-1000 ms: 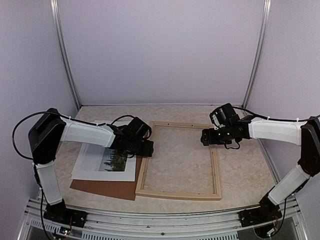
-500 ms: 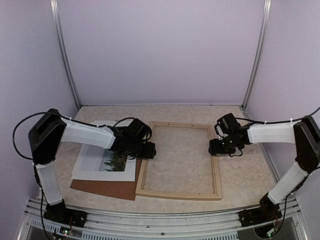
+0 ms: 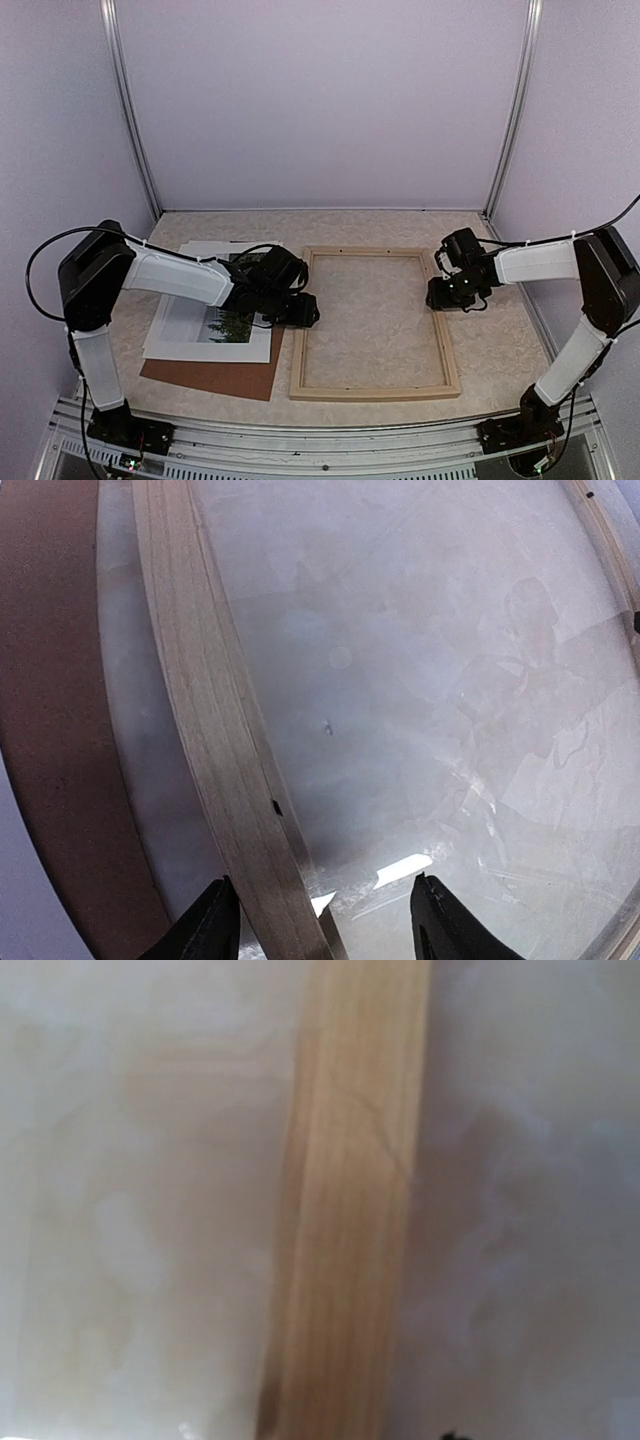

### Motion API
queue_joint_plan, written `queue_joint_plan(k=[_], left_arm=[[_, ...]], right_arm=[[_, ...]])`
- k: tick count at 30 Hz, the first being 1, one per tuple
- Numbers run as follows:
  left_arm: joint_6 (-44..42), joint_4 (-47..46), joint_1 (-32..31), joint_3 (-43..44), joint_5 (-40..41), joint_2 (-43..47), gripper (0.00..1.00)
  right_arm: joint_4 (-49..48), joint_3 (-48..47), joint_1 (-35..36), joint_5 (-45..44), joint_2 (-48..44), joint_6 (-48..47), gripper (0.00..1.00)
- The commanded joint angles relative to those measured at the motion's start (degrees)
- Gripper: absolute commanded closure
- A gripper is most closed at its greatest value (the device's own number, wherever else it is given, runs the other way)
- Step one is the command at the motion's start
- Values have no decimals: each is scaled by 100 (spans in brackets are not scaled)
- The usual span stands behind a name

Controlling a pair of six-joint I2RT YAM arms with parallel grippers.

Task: Put the photo into the frame
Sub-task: Frame the body at the center of the board.

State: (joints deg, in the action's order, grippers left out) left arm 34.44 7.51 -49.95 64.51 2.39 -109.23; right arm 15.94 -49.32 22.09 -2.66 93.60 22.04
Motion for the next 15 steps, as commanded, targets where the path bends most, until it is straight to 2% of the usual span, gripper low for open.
queue_joint_plan(k=[1,11,15], left_arm=[[66,-311,-148,30,-489,13,42],[-84,-168,-223,893,-726,-548,42],[-205,-79,-221,1180,-721,-664,40]], right_arm=[[-88,3,-214,-6,93,-213,49],[85,-68,-825,-42,-104,-464,49],[248,-233,-990,-306,-156,-522,47]])
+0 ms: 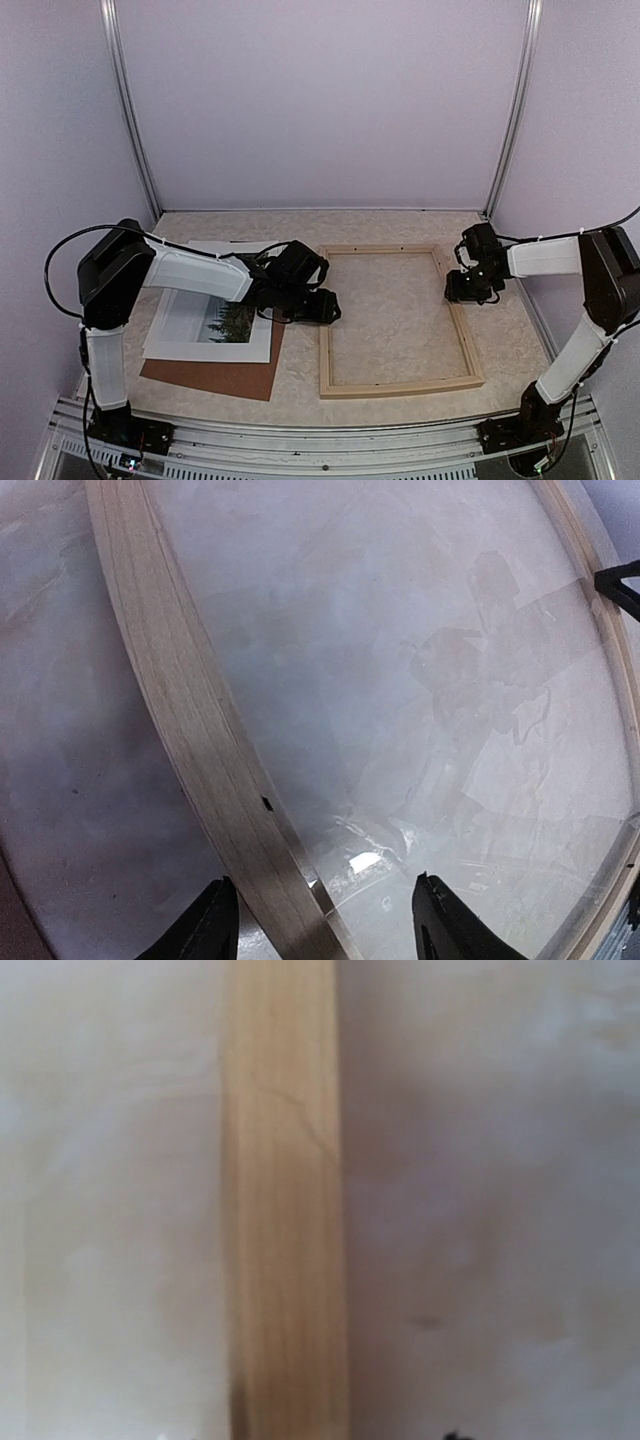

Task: Put the photo into the frame
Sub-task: Frame the body at the center of the board.

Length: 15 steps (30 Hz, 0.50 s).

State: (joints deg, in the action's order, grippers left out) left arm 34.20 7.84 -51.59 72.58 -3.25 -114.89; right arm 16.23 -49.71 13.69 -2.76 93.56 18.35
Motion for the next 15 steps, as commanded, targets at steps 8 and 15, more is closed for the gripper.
queue_joint_plan(k=[8,15], left_arm=[[-590,95,227,-96,1022,862,29],[-609,696,1094,-1134,2011,2398,25]], right_arm=[[328,-287,189,-626,-1116,-59,19],[260,-727,1574,-560,-1101,289,11]])
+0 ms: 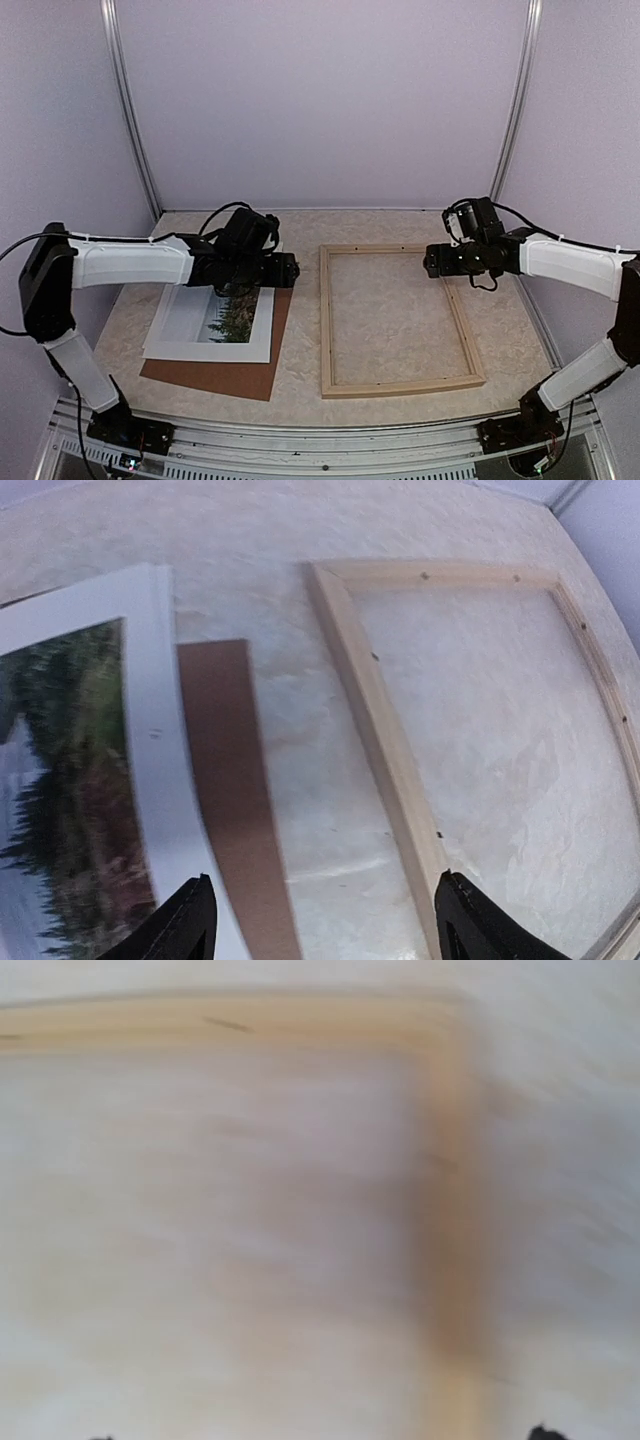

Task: Put the photo into the frame
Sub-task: Frame the body at the center of the board, then pick up the mat board from the photo.

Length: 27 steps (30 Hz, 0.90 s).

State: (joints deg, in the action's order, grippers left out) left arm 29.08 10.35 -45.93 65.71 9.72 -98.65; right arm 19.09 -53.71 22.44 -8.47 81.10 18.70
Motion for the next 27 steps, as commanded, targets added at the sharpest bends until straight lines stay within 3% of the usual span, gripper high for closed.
queue_joint_plan(k=[1,7,13,19,27], left_arm=[[-82,548,758,-569,715,941,25],[-154,892,2194,-962,486,1852,24],[-191,1135,2969,-862,249,1551,24],[-454,1506,3689,-562,-110,987,24],[-957,1996,4273,45,-57,78,24]], right_arm=[[-73,-430,910,32,260,309,11],[-346,-1502,2250,242,1574,517,11],[-235,-3333,3240,650,3344,597,13],[14,-4852,3610,912,4842,644,13],[-143,-5417,3652,1103,5498,768,13]])
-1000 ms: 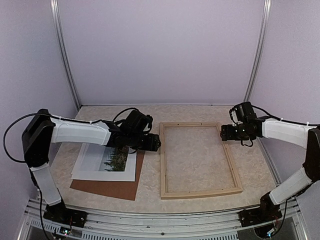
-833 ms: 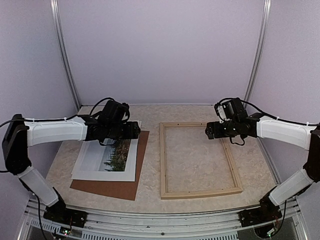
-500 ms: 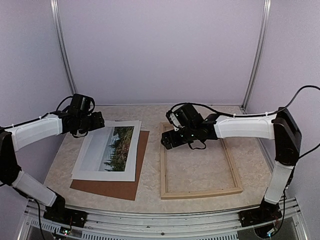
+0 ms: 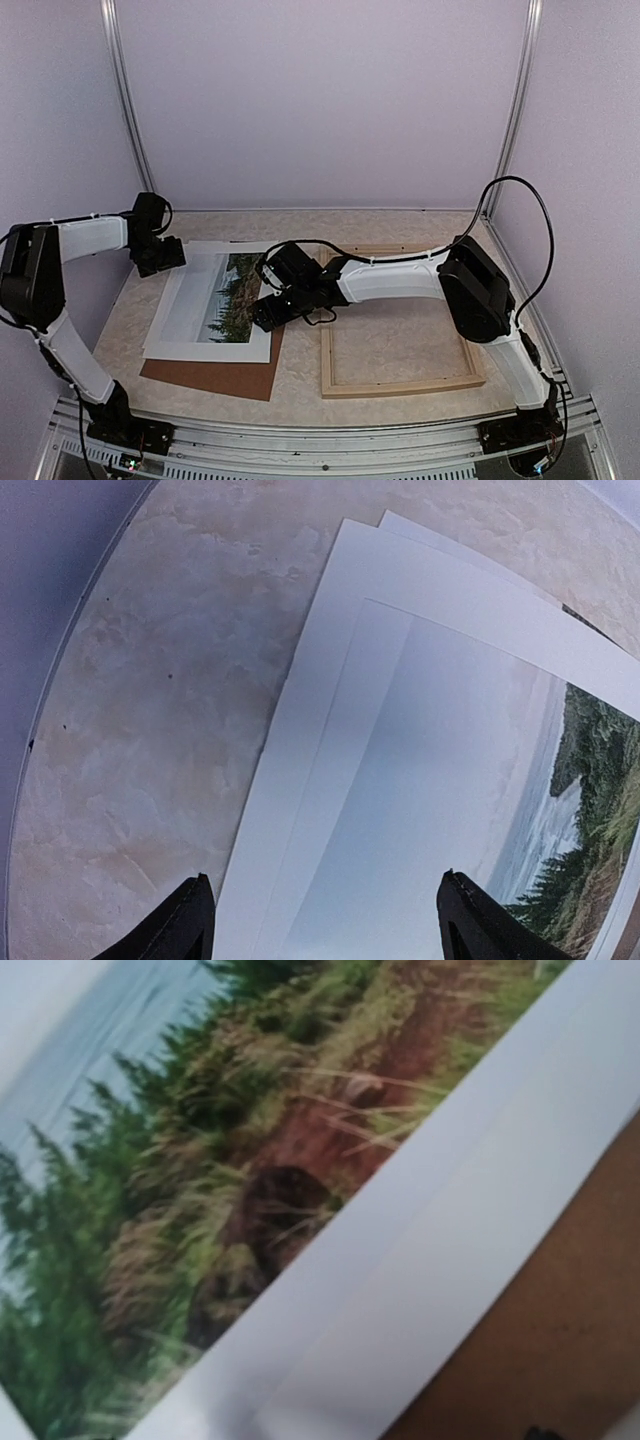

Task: Put the photo into the frame
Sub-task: Pick up the mat board from the photo.

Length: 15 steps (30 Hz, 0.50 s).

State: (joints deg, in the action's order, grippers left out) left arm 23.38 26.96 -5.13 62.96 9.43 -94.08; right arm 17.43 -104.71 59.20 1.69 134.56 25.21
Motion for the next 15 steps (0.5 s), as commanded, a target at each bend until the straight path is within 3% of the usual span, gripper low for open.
queue_joint_plan(k=[1,8,15], left_arm=[[-433,359,248,380,-92,-481,25],[-737,457,678,562,-329,-1098,28],[-841,434,700,496,-589,-1306,32]], right_arm=[[23,-360,-27,88,199,134,13],[89,-579,-23,27,457,273,13],[123,-577,-21,101,516,361,14]])
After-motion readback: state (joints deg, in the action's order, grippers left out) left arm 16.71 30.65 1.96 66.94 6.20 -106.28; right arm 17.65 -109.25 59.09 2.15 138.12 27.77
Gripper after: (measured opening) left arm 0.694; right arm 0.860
